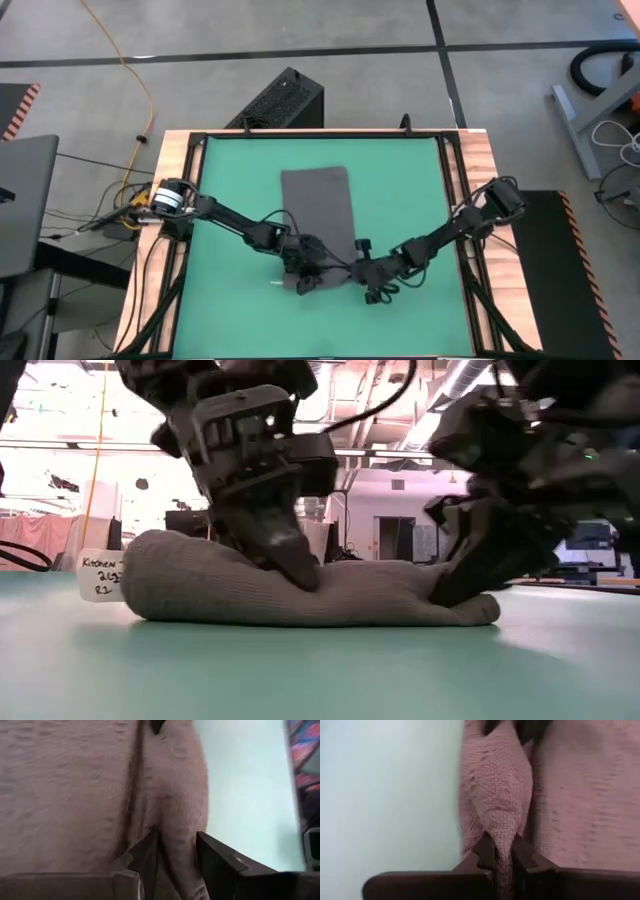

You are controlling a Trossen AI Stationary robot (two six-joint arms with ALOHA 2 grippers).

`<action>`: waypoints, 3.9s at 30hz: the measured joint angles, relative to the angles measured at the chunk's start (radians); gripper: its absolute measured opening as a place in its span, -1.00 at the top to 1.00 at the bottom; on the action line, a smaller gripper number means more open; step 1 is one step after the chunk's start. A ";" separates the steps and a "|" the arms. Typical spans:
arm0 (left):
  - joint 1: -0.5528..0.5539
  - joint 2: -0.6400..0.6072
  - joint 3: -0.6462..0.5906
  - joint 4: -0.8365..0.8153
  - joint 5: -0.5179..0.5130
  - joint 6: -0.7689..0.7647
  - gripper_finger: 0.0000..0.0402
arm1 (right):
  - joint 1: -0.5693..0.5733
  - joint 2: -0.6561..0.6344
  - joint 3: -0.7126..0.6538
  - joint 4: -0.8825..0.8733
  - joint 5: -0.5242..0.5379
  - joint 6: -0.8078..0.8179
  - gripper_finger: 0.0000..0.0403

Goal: Roll towel
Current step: Roll the gray towel

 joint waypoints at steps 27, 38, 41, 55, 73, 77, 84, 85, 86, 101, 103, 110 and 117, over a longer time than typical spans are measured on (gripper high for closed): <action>-0.303 -0.277 -0.093 0.012 -0.782 0.229 0.37 | -0.285 -0.115 -0.203 0.346 -0.642 0.467 0.82; -0.223 -0.237 -0.253 0.381 -0.675 0.266 0.37 | -0.348 -0.073 -0.242 0.419 -0.651 0.578 0.82; -0.207 -0.165 -0.254 0.426 -0.651 0.259 0.37 | -0.358 -0.072 -0.242 0.410 -0.656 0.587 0.82; -0.095 -0.114 -0.248 0.321 -0.541 0.190 0.58 | -0.368 -0.071 -0.243 0.397 -0.664 0.688 0.61; 0.076 -0.115 -0.256 0.242 -0.209 0.116 0.99 | -0.380 -0.448 -0.250 -0.028 -0.525 0.456 0.03; 0.105 -0.115 -0.256 0.237 -0.160 0.108 0.99 | -0.240 -0.537 -0.246 0.026 -0.323 0.231 0.04; 0.128 -0.115 -0.257 0.237 -0.120 0.083 0.99 | 0.035 -0.468 -0.246 0.164 0.061 -0.212 0.03; 0.128 -0.115 -0.257 0.237 -0.120 0.081 0.99 | 0.055 -0.448 -0.246 0.179 0.117 -0.231 0.03; 0.128 -0.115 -0.257 0.237 -0.118 0.076 0.99 | 0.067 -0.428 -0.246 0.193 0.158 -0.238 0.03; 0.129 -0.115 -0.257 0.244 -0.085 0.040 0.99 | 0.069 -0.138 -0.161 0.246 0.234 -0.366 -0.23; 0.129 -0.115 -0.257 0.244 -0.082 0.038 0.99 | 0.061 -0.102 -0.154 0.240 0.250 -0.370 -0.24; 0.129 -0.115 -0.257 0.245 -0.054 0.044 1.00 | 0.018 -0.037 -0.151 0.240 0.288 -0.290 -0.10; 0.129 -0.136 -0.258 0.244 -0.047 0.081 1.00 | -0.023 -0.045 -0.150 0.246 0.165 -0.232 0.77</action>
